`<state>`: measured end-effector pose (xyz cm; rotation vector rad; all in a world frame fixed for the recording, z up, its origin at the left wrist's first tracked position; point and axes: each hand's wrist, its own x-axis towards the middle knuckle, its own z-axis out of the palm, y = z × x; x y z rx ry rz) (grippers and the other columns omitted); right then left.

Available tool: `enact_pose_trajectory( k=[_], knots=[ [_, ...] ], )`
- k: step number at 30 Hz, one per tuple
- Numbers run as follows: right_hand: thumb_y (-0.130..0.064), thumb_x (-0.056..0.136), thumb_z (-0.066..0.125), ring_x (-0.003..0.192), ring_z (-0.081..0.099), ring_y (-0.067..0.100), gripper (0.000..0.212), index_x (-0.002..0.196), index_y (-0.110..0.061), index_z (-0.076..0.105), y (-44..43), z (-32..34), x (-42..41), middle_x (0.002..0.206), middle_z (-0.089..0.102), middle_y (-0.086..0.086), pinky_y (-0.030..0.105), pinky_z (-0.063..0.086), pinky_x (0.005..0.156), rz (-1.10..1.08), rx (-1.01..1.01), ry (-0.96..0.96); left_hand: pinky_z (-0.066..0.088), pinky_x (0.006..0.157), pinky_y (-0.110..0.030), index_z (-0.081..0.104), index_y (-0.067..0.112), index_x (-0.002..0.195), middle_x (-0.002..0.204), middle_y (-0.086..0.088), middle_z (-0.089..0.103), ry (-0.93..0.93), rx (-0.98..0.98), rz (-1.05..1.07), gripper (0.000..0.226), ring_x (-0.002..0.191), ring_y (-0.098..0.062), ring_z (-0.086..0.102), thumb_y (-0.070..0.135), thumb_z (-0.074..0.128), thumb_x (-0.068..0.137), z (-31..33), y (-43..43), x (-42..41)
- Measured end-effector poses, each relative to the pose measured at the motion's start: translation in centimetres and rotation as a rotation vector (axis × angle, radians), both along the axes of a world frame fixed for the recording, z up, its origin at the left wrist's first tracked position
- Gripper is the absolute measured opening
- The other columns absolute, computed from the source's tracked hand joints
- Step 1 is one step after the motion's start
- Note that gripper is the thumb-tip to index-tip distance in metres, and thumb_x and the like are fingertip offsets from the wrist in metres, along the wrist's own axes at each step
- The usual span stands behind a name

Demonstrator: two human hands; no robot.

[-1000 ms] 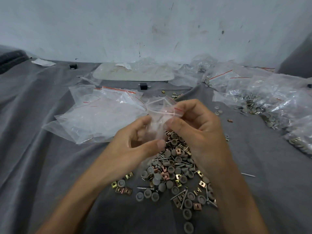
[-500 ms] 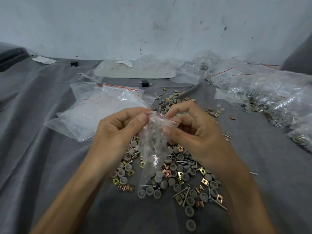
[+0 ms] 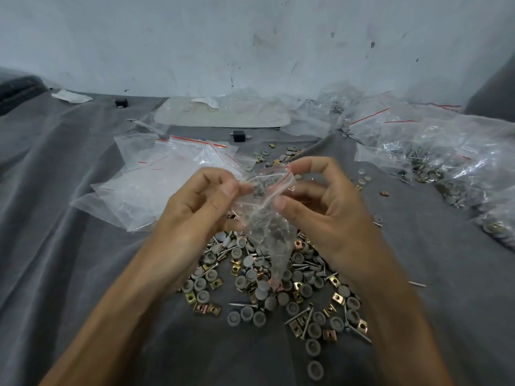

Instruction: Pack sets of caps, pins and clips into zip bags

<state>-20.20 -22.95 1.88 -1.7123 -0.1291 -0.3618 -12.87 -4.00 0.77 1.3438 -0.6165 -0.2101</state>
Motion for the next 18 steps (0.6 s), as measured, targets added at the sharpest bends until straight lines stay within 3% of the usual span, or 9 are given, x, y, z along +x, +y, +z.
enact_pose_trajectory(
  k=[2, 4, 6, 8, 10, 11, 12, 15, 18],
  knots=[
    [-0.018, 0.092, 0.074, 0.084, 0.073, 0.022, 0.036, 0.118, -0.033, 0.054, 0.1, -0.1, 0.0, 0.1, 0.076, -0.003, 0.031, 0.061, 0.071, -0.007, -0.07, -0.006, 0.053, 0.073, -0.025, 0.074, 0.032, 0.09, 0.105, 0.0, 0.074, -0.153, 0.167, 0.063, 0.023, 0.095, -0.012, 0.068, 0.044, 0.056, 0.096, -0.1, 0.1, 0.0],
    [-0.025, 0.091, 0.075, 0.084, 0.072, 0.016, 0.034, 0.117, -0.036, 0.057, 0.5, -0.4, 0.0, 0.102, 0.075, -0.01, 0.029, 0.059, 0.074, -0.007, -0.161, -0.033, 0.052, 0.067, -0.03, 0.077, 0.029, 0.089, 0.083, 0.004, 0.072, -0.218, 0.293, 0.089, 0.029, 0.076, -0.009, 0.065, 0.043, 0.054, 0.098, -0.5, 0.1, 0.1],
    [-0.035, 0.089, 0.077, 0.105, 0.068, 0.004, 0.039, 0.123, -0.037, 0.059, 0.5, -0.5, 0.0, 0.116, 0.071, -0.016, 0.017, 0.054, 0.084, -0.009, -0.271, -0.063, 0.047, 0.062, -0.036, 0.079, 0.028, 0.083, 0.069, 0.001, 0.067, -0.143, 0.327, 0.116, 0.023, 0.064, -0.012, 0.06, 0.041, 0.06, 0.09, -0.6, 0.2, 0.1],
    [-0.053, 0.08, 0.08, 0.123, 0.054, -0.009, 0.065, 0.137, -0.044, 0.05, 0.1, -0.5, 0.0, 0.138, 0.057, -0.023, 0.005, 0.044, 0.09, 0.02, -0.378, -0.005, 0.049, 0.063, -0.034, 0.081, 0.025, 0.092, 0.084, -0.006, 0.075, -0.017, 0.272, 0.048, 0.02, 0.067, -0.017, 0.064, 0.024, 0.065, 0.079, -0.5, 0.1, 0.1],
    [-0.062, 0.07, 0.083, 0.131, 0.042, -0.013, 0.092, 0.146, -0.055, 0.033, -0.5, -0.6, 0.0, 0.152, 0.041, -0.027, 0.014, 0.038, 0.104, 0.037, -0.529, 0.096, 0.052, 0.055, -0.024, 0.08, 0.019, 0.1, 0.092, -0.011, 0.077, 0.11, 0.13, -0.055, 0.037, 0.067, -0.014, 0.067, 0.004, 0.06, 0.073, -0.1, 0.4, 0.3],
    [-0.058, 0.07, 0.085, 0.132, 0.04, -0.013, 0.095, 0.147, -0.057, 0.029, -0.8, -0.7, -0.1, 0.152, 0.04, -0.026, 0.017, 0.035, 0.107, 0.026, -0.592, 0.125, 0.053, 0.053, -0.021, 0.08, 0.017, 0.101, 0.093, -0.011, 0.077, 0.165, 0.062, -0.104, 0.043, 0.066, -0.013, 0.068, -0.002, 0.057, 0.071, 0.1, 0.7, 0.3],
    [-0.049, 0.074, 0.086, 0.128, 0.042, -0.015, 0.092, 0.146, -0.057, 0.03, -1.2, -0.8, -0.1, 0.148, 0.045, -0.023, 0.012, 0.035, 0.105, 0.016, -0.595, 0.134, 0.054, 0.052, -0.02, 0.08, 0.016, 0.102, 0.095, -0.012, 0.077, 0.201, 0.016, -0.14, 0.048, 0.068, -0.012, 0.069, -0.006, 0.054, 0.069, 0.4, 1.0, 0.4],
    [-0.034, 0.08, 0.085, 0.12, 0.047, -0.019, 0.08, 0.139, -0.06, 0.038, -2.1, -0.6, -0.5, 0.134, 0.055, -0.022, -0.001, 0.038, 0.087, 0.012, -0.497, 0.148, 0.056, 0.059, -0.02, 0.08, 0.021, 0.105, 0.107, -0.013, 0.076, 0.197, 0.039, -0.136, 0.054, 0.081, -0.018, 0.07, -0.007, 0.052, 0.068, 0.6, 1.7, 0.8],
    [-0.058, 0.071, 0.084, 0.129, 0.034, -0.023, 0.08, 0.138, -0.062, 0.039, -2.0, -0.1, -0.7, 0.142, 0.042, -0.035, 0.01, 0.033, 0.094, -0.01, -0.542, 0.131, 0.052, 0.06, -0.021, 0.078, 0.024, 0.109, 0.108, -0.018, 0.074, 0.135, 0.134, -0.119, 0.056, 0.084, -0.028, 0.063, -0.009, 0.053, 0.071, 0.4, 1.4, 0.7]
  ],
)
